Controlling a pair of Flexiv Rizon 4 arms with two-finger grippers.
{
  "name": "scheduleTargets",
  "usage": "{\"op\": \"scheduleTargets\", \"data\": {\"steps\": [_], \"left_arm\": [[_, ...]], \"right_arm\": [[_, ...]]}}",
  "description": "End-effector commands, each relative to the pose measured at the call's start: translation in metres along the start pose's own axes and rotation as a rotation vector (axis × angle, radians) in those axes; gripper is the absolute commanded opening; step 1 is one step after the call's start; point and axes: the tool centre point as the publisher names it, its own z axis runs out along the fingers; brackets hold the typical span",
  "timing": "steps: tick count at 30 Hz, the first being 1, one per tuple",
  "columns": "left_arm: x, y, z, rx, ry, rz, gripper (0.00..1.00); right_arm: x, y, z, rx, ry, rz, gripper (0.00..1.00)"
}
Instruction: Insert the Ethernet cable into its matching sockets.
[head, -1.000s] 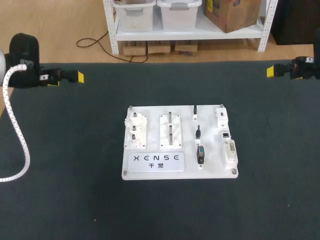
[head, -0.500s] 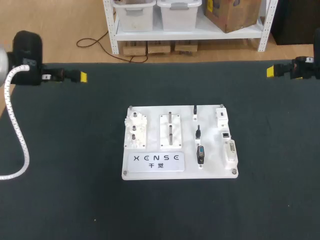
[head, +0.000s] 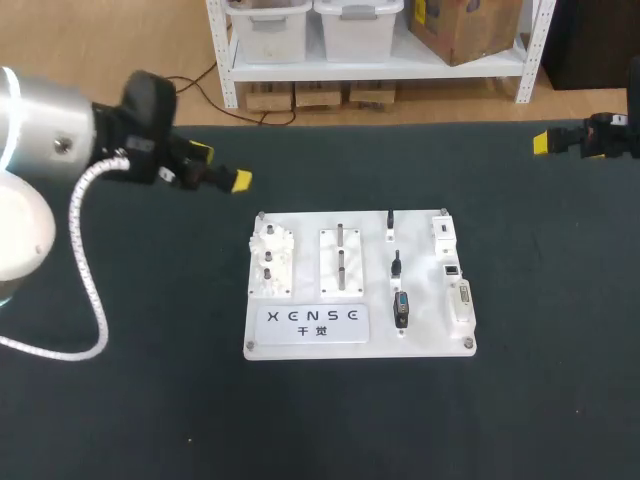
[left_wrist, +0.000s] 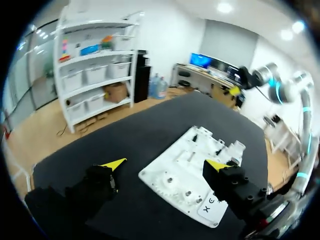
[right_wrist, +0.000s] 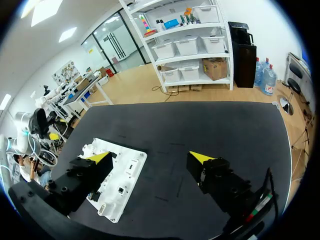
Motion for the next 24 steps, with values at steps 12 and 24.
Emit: {"op": "scheduleTargets", "data": {"steps": [12, 24], "left_arm": [[0.026, -0.065, 0.032, 0.44, -0.263, 0.501, 1.0], [0.045, -0.091, 0.043, 0.379, -0.227, 0.518, 1.0]], "right_arm": [[0.0, 0.001, -0.001, 0.003, 0.0, 0.0, 1.0], [0.0, 0.001, -0.001, 0.003, 0.0, 0.0, 1.0]]}}
